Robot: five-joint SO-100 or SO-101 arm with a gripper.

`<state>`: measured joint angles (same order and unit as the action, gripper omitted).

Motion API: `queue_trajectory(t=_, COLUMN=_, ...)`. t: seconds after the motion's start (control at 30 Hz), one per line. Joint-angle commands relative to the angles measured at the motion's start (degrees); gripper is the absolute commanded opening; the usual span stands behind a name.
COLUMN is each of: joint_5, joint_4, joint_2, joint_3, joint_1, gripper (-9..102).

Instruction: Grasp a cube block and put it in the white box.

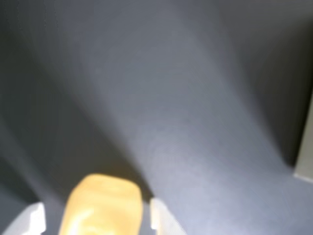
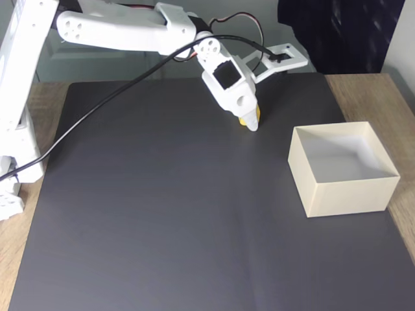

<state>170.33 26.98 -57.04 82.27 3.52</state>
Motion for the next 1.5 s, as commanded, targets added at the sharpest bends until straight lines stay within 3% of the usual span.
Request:
queue_trajectory(t=0.0, joint_5=0.18, joint_4=-0.79, joint_2=-0.09, joint_3=-3.25, joint_1=-1.49, gripper=25)
queue_trajectory(t=0.37, joint_5=0.53, joint_4=1.23, joint_2=3.52, joint_3=-9.40, joint_1=-2.72, gripper=18)
queue_trajectory(t=0.63, joint_5=0.53, joint_4=2.20, joint_2=3.60, joint_3=-9.40, joint_1=-3.25, gripper=0)
queue_trajectory(t=0.87, joint_5=0.79, joint_4=2.55, joint_2=3.43, joint_3=-9.58, joint_1=-3.34, gripper=1)
queue_trajectory(t=1.07, joint_5=0.18, joint_4=3.25, joint_2=0.35, joint_3=-9.23, joint_1=-3.43, gripper=10)
queue_trajectory(t=1.47, joint_5=-1.05, joint_4=12.04, joint_2=-12.13, joint_3=-6.42, joint_1=-4.13, gripper=12)
